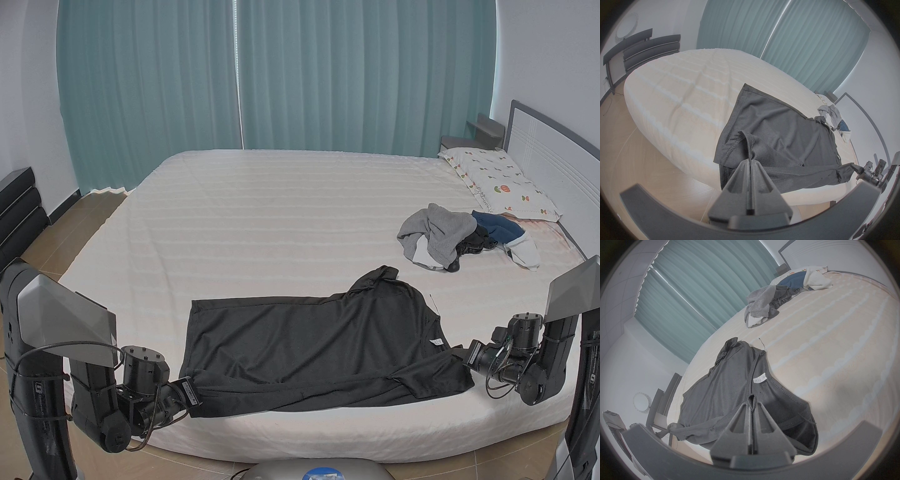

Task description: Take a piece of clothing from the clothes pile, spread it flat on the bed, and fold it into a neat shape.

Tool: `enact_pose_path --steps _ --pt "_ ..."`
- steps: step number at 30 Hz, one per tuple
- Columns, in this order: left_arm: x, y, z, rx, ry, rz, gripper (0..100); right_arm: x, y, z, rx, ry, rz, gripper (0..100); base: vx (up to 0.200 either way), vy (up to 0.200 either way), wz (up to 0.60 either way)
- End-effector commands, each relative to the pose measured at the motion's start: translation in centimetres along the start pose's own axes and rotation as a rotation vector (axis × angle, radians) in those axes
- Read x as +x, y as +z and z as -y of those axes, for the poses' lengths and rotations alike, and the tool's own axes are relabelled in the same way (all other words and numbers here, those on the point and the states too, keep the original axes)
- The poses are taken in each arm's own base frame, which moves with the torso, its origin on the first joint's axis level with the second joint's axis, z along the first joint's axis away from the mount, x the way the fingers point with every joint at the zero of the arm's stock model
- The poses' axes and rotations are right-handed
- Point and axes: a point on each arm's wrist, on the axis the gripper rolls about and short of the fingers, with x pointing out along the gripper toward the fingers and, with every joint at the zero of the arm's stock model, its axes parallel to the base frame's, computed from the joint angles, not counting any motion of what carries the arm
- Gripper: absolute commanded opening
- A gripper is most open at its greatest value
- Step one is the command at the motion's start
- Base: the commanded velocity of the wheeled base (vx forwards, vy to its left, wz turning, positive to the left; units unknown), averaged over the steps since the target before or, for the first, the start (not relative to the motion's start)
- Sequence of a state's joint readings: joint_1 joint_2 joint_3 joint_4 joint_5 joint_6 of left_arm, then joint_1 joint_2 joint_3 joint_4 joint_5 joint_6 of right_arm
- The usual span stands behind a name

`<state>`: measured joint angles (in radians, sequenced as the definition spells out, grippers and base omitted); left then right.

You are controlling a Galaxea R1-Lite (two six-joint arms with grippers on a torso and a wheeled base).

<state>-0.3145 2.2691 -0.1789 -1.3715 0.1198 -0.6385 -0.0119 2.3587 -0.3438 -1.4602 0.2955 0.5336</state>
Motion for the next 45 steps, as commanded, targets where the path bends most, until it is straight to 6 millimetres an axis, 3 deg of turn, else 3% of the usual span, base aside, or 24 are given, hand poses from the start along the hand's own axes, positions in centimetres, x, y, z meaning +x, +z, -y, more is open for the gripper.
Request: enact_pose_path --steps 1,6,7,14,24,30,42,43,45 --pt "0.0 0.3 0.2 -0.008 -0.013 0.014 0 -0.1 0.0 -0.1 -0.001 0.003 -0.001 0 0.000 0.000 0.00" --pt "1.1 0.7 0.7 -0.014 -0.032 0.034 0 0.0 0.0 -0.1 -0.006 0.009 0.010 0 0.000 0.000 0.00" --pt "1.5 0.6 0.7 -0.015 -0.031 0.031 100 0.0 0.0 -0.1 -0.006 0.009 0.010 0 0.000 0.000 0.00" --pt "3.6 -0.5 0.4 -0.006 -0.019 -0.001 100 0.1 -0.1 -0.1 -0.004 0.010 0.008 0 0.000 0.000 0.00" --pt "3.3 1.3 -0.3 -0.056 -0.122 0.069 100 0.1 -0.2 0.0 -0.001 0.007 0.004 0 0.000 0.000 0.00" --pt "2.4 1.2 -1.2 -0.063 -0.199 -0.017 100 0.1 -0.1 -0.1 -0.002 0.009 0.007 0 0.000 0.000 0.00" --pt "4.3 0.9 -1.4 -0.035 -0.204 -0.023 100 0.1 -0.1 -0.1 -0.003 0.010 0.008 0 0.000 0.000 0.00" --pt "4.2 1.0 -1.5 -0.038 -0.200 -0.020 0 0.1 -0.1 -0.1 -0.003 0.010 0.008 0 0.000 0.000 0.00" --pt "4.2 1.3 -1.7 -0.045 -0.192 -0.007 0 0.1 -0.1 -0.1 -0.003 0.010 0.008 0 0.000 0.000 0.00"
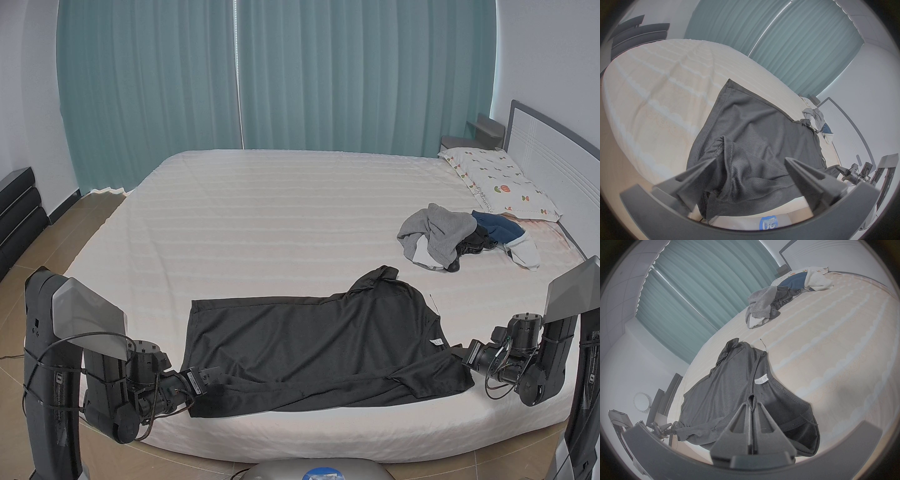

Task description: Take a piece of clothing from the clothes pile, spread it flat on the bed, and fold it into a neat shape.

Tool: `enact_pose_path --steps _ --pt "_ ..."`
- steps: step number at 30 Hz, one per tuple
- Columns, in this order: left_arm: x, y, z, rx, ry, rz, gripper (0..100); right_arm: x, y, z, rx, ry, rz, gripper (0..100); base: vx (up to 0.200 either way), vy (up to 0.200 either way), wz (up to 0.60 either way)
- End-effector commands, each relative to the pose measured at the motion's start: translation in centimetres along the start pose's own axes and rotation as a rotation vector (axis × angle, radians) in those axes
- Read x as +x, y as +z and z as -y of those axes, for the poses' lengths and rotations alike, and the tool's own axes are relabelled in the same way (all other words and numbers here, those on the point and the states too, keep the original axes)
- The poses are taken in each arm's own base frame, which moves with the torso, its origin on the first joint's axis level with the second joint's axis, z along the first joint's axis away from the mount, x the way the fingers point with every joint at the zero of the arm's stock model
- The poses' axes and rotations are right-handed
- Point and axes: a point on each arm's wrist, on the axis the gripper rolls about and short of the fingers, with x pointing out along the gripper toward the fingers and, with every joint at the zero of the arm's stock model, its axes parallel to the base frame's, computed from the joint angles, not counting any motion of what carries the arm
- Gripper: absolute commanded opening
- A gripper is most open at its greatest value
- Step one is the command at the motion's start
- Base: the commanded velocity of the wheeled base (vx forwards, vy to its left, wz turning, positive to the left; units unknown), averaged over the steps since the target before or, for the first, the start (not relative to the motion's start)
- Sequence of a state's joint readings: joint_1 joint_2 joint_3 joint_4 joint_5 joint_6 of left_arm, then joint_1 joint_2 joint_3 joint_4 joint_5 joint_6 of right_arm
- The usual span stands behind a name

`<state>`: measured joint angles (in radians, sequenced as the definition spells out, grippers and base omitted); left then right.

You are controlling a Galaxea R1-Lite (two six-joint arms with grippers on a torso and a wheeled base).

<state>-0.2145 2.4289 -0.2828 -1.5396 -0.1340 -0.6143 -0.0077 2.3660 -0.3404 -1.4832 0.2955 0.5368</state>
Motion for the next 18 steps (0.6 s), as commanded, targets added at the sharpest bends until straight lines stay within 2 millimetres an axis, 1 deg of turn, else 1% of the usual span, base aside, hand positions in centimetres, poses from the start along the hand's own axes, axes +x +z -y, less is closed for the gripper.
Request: enact_pose_path --steps 1,4,7,10,15,16,18 --pt "0.0 0.3 -0.5 -0.015 0.021 0.015 0 0.0 0.0 0.0 0.000 0.001 0.000 0 0.000 0.000 0.00" --pt "-0.4 1.0 -0.8 -0.023 0.026 0.049 0 0.0 0.0 0.0 0.004 0.001 0.000 0 0.000 0.000 0.00" --pt "-1.2 1.7 -0.9 -0.035 0.034 0.082 0 -0.1 0.1 -0.1 0.018 0.003 0.004 0 0.000 0.000 0.00" --pt "-2.4 1.8 -0.7 -0.039 0.043 0.084 0 -0.2 0.1 -0.1 0.020 0.004 0.005 0 0.000 0.000 0.00" --pt "-3.2 2.0 -0.5 -0.039 0.040 0.093 0 -0.4 0.1 -0.2 0.019 0.005 0.008 0 0.000 0.000 0.00" --pt "-3.8 2.3 -0.3 -0.041 0.035 0.110 0 -0.7 0.4 -0.4 0.016 0.014 0.024 0 0.000 0.000 0.00" --pt "-4.1 2.5 -0.2 -0.042 0.032 0.118 0 -0.8 0.5 -0.5 0.014 0.016 0.031 0 0.000 0.000 0.00"
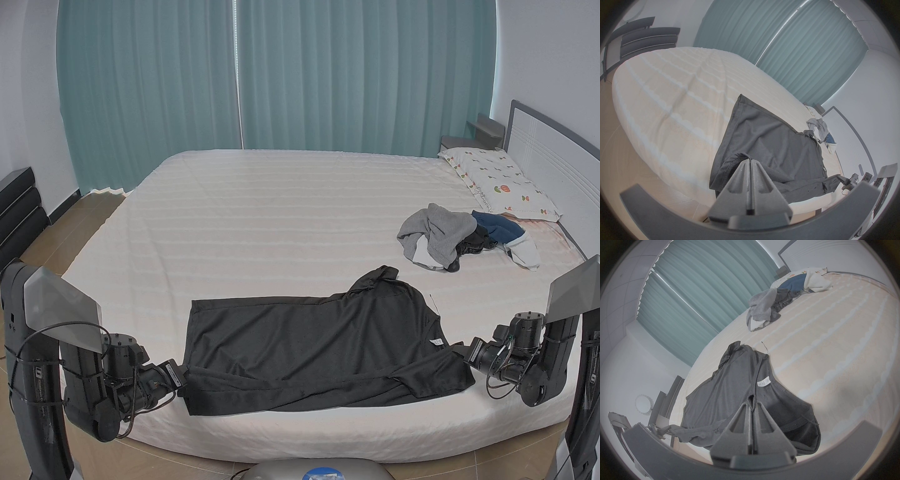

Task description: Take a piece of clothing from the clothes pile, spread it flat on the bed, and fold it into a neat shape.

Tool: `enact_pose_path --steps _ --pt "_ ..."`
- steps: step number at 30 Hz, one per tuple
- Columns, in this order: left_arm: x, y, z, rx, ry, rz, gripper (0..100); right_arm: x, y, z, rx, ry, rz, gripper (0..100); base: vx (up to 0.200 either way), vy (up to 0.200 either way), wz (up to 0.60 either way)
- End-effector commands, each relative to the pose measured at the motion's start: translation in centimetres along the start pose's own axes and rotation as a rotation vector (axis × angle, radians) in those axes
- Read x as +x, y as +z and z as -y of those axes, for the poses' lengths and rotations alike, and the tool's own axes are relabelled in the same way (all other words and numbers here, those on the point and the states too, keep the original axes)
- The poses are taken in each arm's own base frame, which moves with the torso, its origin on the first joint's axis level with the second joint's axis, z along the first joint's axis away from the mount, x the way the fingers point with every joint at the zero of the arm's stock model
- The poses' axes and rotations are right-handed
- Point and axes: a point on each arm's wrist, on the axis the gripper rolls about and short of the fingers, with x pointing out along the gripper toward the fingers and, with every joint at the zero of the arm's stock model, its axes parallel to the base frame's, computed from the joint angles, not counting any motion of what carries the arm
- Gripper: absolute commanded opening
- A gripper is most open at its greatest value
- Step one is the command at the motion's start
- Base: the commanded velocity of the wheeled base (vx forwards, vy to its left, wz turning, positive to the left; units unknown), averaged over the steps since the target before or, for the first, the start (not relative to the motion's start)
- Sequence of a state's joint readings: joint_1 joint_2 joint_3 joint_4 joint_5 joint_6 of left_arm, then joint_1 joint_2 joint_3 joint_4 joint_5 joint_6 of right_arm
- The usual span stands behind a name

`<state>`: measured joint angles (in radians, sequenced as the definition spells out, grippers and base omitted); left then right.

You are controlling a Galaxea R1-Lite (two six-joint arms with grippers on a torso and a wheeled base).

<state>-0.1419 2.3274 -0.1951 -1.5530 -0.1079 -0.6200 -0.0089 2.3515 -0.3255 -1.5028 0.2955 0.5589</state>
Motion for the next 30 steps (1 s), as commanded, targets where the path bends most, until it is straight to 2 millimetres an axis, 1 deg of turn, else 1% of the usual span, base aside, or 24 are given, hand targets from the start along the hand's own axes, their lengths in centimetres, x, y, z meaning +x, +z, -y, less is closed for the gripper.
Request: enact_pose_path --steps 1,6,8,10,12,14,15,18,24,30 --pt "-1.5 1.3 0.8 0.001 -0.030 0.061 0 -0.8 0.3 -0.4 -0.006 0.013 0.023 0 0.000 0.000 0.00" --pt "-2.8 1.8 1.3 0.000 -0.042 0.090 0 -2.0 0.4 -1.0 -0.015 0.040 0.034 0 0.000 0.000 0.00" --pt "-3.0 1.7 1.3 0.000 -0.037 0.080 0 -2.5 0.6 -1.2 -0.015 0.052 0.039 0 0.000 0.000 0.00" --pt "-2.8 1.6 1.2 0.000 -0.037 0.078 0 -2.6 0.6 -1.2 -0.013 0.058 0.032 0 0.000 0.000 0.00" --pt "-2.1 1.3 1.0 -0.003 -0.030 0.061 0 -2.5 0.4 -1.1 -0.012 0.056 0.022 0 0.000 0.000 0.00" --pt "-0.9 1.4 0.8 -0.006 -0.031 0.068 0 -2.2 0.4 -1.1 -0.013 0.058 0.023 0 0.000 0.000 0.00" --pt "0.1 1.5 0.7 -0.019 -0.034 0.077 0 -2.0 0.3 -1.0 -0.012 0.057 0.020 0 0.000 0.000 0.00" --pt "2.0 1.7 0.5 -0.063 -0.045 0.093 0 -1.4 0.4 -0.8 -0.014 0.060 0.023 0 0.000 0.000 0.00" --pt "3.1 1.1 0.2 -0.068 -0.037 0.071 0 -0.5 0.4 -0.2 -0.008 0.050 0.025 0 0.000 0.000 0.00" --pt "4.3 0.9 -0.1 -0.070 -0.035 0.071 0 -0.1 0.0 0.3 -0.002 0.040 0.011 0 0.000 0.000 0.00"
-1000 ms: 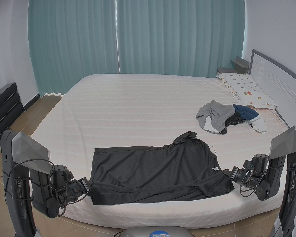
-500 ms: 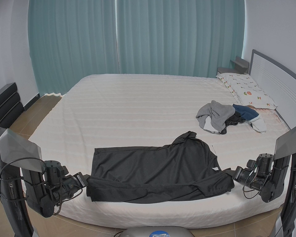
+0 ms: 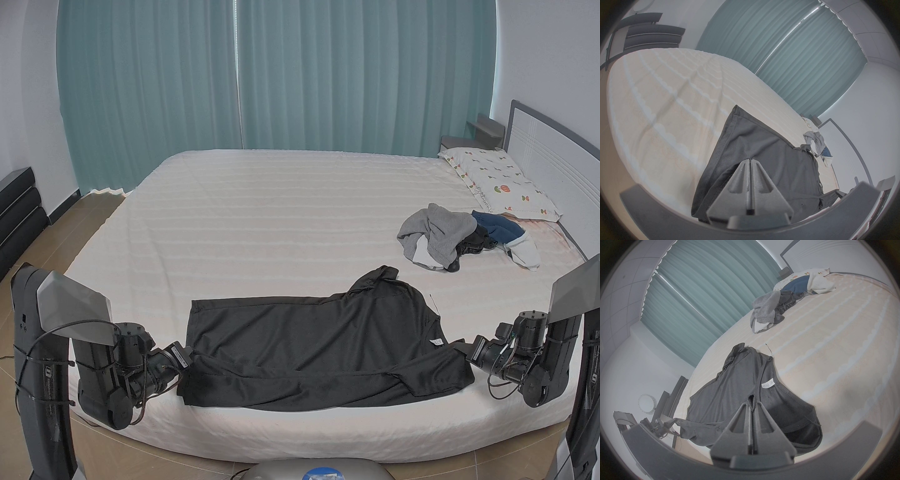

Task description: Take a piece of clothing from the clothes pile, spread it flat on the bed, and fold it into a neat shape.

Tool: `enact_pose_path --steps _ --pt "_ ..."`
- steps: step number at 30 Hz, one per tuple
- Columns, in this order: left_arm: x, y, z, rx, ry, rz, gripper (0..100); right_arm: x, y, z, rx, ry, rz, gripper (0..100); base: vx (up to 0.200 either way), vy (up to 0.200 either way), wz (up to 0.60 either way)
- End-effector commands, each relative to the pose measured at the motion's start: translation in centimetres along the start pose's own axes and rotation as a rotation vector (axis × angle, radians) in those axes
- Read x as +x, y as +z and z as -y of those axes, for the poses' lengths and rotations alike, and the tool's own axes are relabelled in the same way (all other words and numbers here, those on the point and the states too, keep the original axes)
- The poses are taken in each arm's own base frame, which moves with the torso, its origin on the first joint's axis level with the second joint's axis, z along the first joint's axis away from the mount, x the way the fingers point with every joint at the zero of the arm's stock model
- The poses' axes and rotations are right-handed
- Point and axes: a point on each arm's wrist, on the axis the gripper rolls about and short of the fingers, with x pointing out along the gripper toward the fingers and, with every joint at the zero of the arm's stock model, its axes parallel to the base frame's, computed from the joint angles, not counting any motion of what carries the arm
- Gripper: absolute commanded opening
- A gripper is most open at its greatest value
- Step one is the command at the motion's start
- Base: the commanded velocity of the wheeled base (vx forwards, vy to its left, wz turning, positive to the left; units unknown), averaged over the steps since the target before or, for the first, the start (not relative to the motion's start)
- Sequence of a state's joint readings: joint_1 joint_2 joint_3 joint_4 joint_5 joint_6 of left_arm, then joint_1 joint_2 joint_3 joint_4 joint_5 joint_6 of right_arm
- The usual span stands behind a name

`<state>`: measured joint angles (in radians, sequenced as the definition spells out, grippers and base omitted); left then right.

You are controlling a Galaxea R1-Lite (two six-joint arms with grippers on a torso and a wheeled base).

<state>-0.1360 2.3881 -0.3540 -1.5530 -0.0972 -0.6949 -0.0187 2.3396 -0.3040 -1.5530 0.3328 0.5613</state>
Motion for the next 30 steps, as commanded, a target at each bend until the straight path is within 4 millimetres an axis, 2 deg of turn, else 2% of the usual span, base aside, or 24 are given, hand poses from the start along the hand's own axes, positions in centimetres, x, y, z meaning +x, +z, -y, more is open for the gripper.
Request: enact_pose_path --steps 1,3,4,17,25,30 --pt "0.9 -0.7 -0.7 -0.001 0.014 -0.019 0 0.6 -0.3 0.5 0.003 -0.004 -0.005 0 0.000 0.000 0.00" --pt "0.9 -0.7 -0.7 -0.001 0.009 -0.023 0 0.7 -0.3 0.5 0.003 -0.004 -0.005 0 0.000 0.000 0.00" --pt "1.0 -0.7 -0.7 -0.001 0.007 -0.025 100 0.7 -0.4 0.6 0.003 -0.005 -0.006 0 0.000 0.000 0.00" --pt "0.8 -1.0 -1.0 -0.006 0.015 -0.040 100 0.7 -0.4 0.6 0.004 -0.005 -0.009 0 0.000 0.000 0.00" --pt "-0.6 -1.6 -1.0 0.014 -0.061 -0.147 100 0.6 -0.5 0.6 0.006 -0.006 -0.014 0 0.000 0.000 0.00" --pt "-1.9 -1.1 -0.7 0.110 -0.099 -0.162 100 0.6 -0.7 0.5 0.005 -0.004 -0.021 0 0.000 0.000 0.00"
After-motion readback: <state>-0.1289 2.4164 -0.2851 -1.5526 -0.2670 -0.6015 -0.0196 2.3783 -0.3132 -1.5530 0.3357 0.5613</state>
